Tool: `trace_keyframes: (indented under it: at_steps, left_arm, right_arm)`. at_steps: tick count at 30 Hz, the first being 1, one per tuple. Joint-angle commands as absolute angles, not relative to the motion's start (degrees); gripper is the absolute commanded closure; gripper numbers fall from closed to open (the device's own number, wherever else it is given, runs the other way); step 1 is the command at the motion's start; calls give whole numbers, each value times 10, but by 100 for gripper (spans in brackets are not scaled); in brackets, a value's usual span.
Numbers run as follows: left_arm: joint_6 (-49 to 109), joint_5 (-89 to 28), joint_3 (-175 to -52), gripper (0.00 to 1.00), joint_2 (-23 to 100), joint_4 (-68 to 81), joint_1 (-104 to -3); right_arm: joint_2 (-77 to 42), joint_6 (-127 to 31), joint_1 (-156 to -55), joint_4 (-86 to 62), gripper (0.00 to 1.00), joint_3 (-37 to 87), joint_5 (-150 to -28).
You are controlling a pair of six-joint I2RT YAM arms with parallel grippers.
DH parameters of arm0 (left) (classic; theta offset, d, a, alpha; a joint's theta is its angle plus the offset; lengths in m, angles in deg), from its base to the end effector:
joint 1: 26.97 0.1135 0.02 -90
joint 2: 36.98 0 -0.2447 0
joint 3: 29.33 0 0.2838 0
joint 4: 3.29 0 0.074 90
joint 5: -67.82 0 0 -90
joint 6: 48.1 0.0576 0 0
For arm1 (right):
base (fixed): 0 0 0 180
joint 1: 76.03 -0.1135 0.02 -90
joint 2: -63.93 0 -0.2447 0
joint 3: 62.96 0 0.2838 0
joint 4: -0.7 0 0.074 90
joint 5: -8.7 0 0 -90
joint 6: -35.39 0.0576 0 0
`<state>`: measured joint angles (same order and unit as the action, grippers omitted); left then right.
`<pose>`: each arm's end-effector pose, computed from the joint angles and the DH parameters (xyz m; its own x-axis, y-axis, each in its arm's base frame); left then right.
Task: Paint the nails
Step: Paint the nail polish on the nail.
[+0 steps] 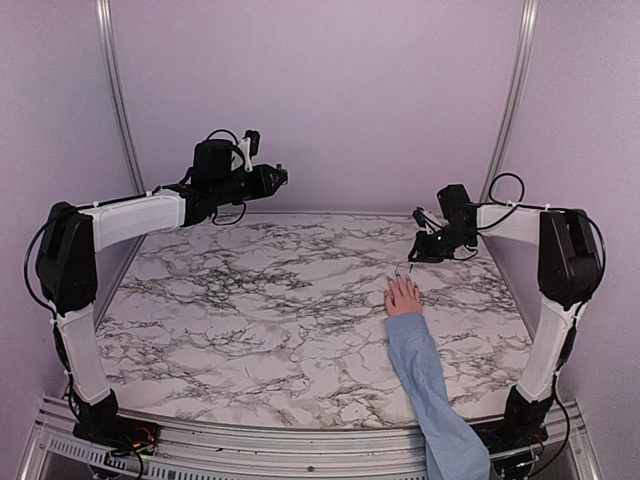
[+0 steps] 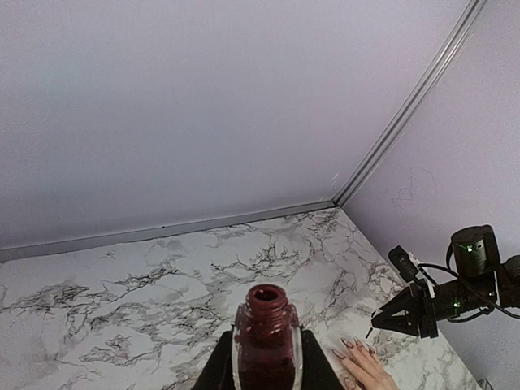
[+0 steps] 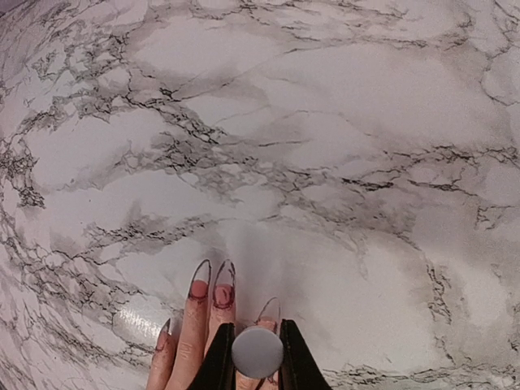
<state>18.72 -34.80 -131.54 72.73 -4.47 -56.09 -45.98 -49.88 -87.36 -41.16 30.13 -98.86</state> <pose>0.4423 -0.2608 0.2925 -0.3500 -0.2447 -0.9042 0.5731 0.7076 -0.4133 0.4300 0.1039 0.1513 -0.8629 -0.0927 -0.4968 -0.2708 0.9148 0.2997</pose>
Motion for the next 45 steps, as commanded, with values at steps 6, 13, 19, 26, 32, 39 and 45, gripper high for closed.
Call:
trace_keyframes:
  at_steps: [6, 13, 19, 26, 32, 39, 45]
  left_arm:
    - [189, -357, -1335, 100, 737, -51, -555]
    - [185, -360, -1339, 100, 745, -51, -554]
    - [184, -361, -1346, 100, 751, -52, -554]
    - [183, -366, -1350, 100, 754, -52, -555]
    - [183, -368, -1352, 100, 756, -52, -555]
    - [186, -372, -1346, 100, 752, -52, -554]
    - [186, -372, -1349, 100, 755, -52, -552]
  right_arm:
    - [-408, -485, -877, -329, 100, 256, -969]
    - [-372, -481, -878, -288, 100, 213, -952]
    - [-368, -479, -889, -267, 100, 195, -937]
    - [-362, -479, -899, -247, 100, 179, -928]
    - [-360, -479, -907, -225, 100, 156, -920]
    - [-355, -476, -913, -210, 100, 144, -912]
    - [-362, -478, -913, -213, 100, 148, -911]
